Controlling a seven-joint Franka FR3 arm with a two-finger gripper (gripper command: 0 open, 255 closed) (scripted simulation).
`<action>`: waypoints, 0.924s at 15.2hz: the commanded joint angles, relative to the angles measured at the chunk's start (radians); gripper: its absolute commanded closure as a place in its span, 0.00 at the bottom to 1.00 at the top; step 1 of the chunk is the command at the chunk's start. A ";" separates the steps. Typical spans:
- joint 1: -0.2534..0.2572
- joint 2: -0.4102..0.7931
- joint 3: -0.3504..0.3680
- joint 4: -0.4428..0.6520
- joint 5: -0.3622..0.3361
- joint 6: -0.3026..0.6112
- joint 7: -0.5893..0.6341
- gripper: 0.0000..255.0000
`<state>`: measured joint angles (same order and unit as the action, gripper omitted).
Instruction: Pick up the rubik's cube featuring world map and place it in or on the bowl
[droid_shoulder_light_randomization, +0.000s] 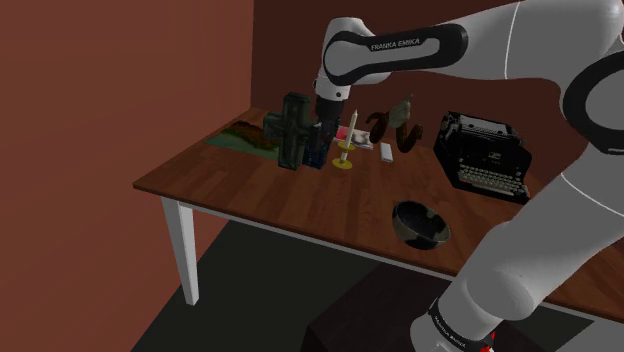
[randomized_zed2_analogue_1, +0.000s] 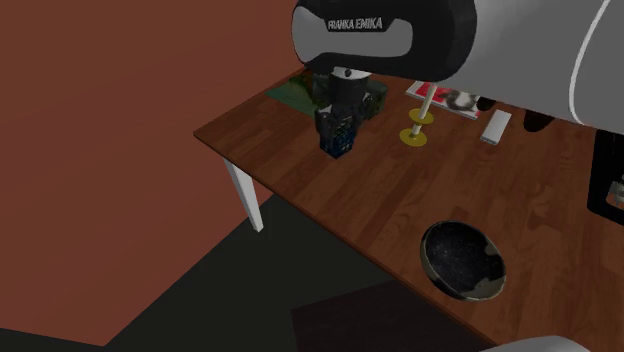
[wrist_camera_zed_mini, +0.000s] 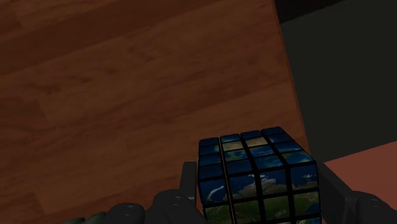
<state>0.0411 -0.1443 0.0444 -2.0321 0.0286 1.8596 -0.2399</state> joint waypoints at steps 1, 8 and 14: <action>-0.012 -0.071 -0.017 -0.071 -0.001 -0.001 -0.029 1.00; -0.052 -0.315 -0.078 -0.289 -0.026 -0.028 -0.118 1.00; -0.099 -0.520 -0.142 -0.433 -0.075 -0.089 -0.201 1.00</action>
<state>-0.0504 -0.6325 -0.0881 -2.4420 -0.0380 1.7795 -0.4284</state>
